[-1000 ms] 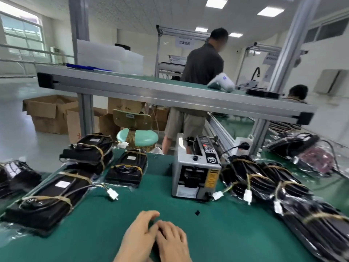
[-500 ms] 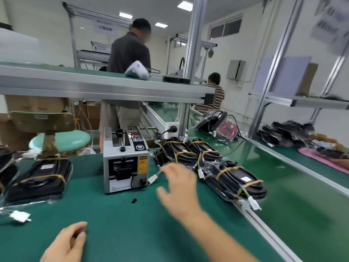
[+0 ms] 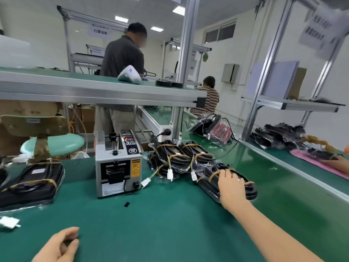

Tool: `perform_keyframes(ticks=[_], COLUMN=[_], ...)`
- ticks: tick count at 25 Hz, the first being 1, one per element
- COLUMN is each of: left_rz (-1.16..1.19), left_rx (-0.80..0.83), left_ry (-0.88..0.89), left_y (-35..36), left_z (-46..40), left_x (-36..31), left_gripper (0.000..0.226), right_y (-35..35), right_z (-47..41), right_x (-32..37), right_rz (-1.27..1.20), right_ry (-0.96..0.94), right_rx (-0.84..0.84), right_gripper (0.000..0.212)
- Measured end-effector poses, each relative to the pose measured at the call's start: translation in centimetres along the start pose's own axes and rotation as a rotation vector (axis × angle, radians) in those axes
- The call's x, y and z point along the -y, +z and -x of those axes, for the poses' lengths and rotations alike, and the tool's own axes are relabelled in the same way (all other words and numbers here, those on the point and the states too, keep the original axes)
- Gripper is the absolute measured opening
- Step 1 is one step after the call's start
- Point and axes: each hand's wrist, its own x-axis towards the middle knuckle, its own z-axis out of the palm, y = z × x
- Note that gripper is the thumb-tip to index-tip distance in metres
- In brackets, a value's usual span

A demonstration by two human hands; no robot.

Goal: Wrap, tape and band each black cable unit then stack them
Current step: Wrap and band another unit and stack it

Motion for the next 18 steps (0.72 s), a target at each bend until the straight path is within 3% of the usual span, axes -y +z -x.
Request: perform_keyframes(ticks=[5, 7, 10, 13, 15, 18], left_rz=[0.004, 0.024, 0.096, 0.183, 0.344, 0.477], left_rx=[-0.002, -0.033, -0.120, -0.142, 0.070, 0.643], left_ry=[-0.017, -0.020, 0.080, 0.299, 0.273, 0.052], left_y=[-0.2, -0.5, -1.1, -2.4, -3.7, -5.5], left_z=[0.2, 0.7, 2.1, 2.1, 0.6, -1.3], left_x=[0.1, -0.7, -3.2, -7.7, -11.0, -12.5], left_gripper=[0.025, 0.026, 0.026, 0.033, 0.037, 0.078], right_y=[-1.6, -3.2, -6.1, -7.8, -8.3, -8.6], right_z=[2.4, 3.9, 5.7, 7.1, 8.0, 9.9], right_x=[-0.5, -0.6, 0.3, 3.2, 6.0, 10.2], right_rz=[-0.065, -0.183, -0.372, -0.366, -0.355, -0.380], right_ry=[-0.116, -0.234, -0.595, -1.007, -1.248, -1.511], right_rx=[-0.105, -0.263, -0.552, -0.634, -0.695, -0.785], right_gripper=[0.076, 0.082, 0.071, 0.060, 0.044, 0.032])
